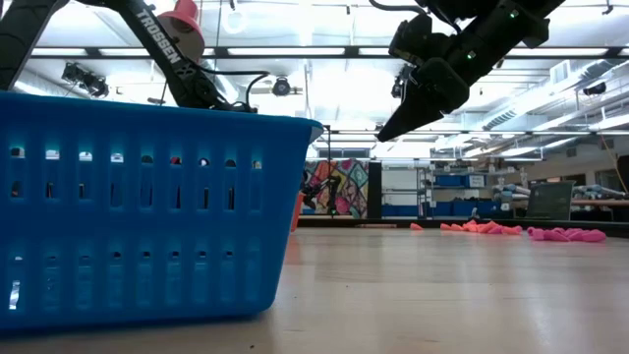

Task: Sort crayons
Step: Put the orange crayon into the orange basket, then put the brown crayon into the blue basket

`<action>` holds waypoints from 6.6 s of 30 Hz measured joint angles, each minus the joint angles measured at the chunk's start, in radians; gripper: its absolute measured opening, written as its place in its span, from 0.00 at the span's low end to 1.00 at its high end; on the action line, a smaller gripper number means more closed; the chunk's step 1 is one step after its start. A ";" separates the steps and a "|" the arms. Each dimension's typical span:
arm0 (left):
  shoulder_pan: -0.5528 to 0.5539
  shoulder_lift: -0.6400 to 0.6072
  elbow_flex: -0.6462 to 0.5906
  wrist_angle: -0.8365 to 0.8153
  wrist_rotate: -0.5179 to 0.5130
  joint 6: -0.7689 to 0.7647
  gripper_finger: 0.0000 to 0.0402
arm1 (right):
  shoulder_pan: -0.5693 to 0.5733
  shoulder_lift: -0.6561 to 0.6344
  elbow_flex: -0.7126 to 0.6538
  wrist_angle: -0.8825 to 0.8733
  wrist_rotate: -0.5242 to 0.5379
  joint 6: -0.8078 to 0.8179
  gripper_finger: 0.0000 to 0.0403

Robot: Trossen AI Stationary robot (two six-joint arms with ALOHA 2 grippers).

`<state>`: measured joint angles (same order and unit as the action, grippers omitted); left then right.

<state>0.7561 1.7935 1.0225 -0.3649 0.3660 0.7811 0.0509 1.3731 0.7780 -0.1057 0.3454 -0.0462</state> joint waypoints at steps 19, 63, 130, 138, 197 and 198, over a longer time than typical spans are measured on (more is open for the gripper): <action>-0.093 0.066 0.004 0.031 -0.067 0.018 0.41 | 0.000 0.000 0.000 0.000 0.000 0.000 0.36; -0.093 -0.088 0.035 -0.030 -0.167 -0.022 0.10 | 0.000 0.000 0.000 0.002 0.000 0.000 0.36; -0.390 -0.237 -0.054 0.116 -0.208 -0.319 0.34 | -0.611 0.282 0.080 0.209 -0.318 -0.133 0.36; -0.345 -0.237 -0.054 0.104 -0.208 -0.303 0.34 | -0.724 0.448 0.276 0.034 -0.325 -0.186 0.36; -0.300 -0.237 -0.054 0.234 -0.208 -0.404 0.34 | -0.772 0.614 0.498 -0.351 -0.327 -0.601 0.36; -0.300 -0.237 -0.054 0.234 -0.208 -0.405 0.34 | -0.754 0.607 0.496 -0.364 -0.301 -0.590 0.36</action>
<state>0.4564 1.5566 0.9684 -0.1313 0.1577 0.3766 -0.7028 1.9798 1.2740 -0.4699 0.0440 -0.6363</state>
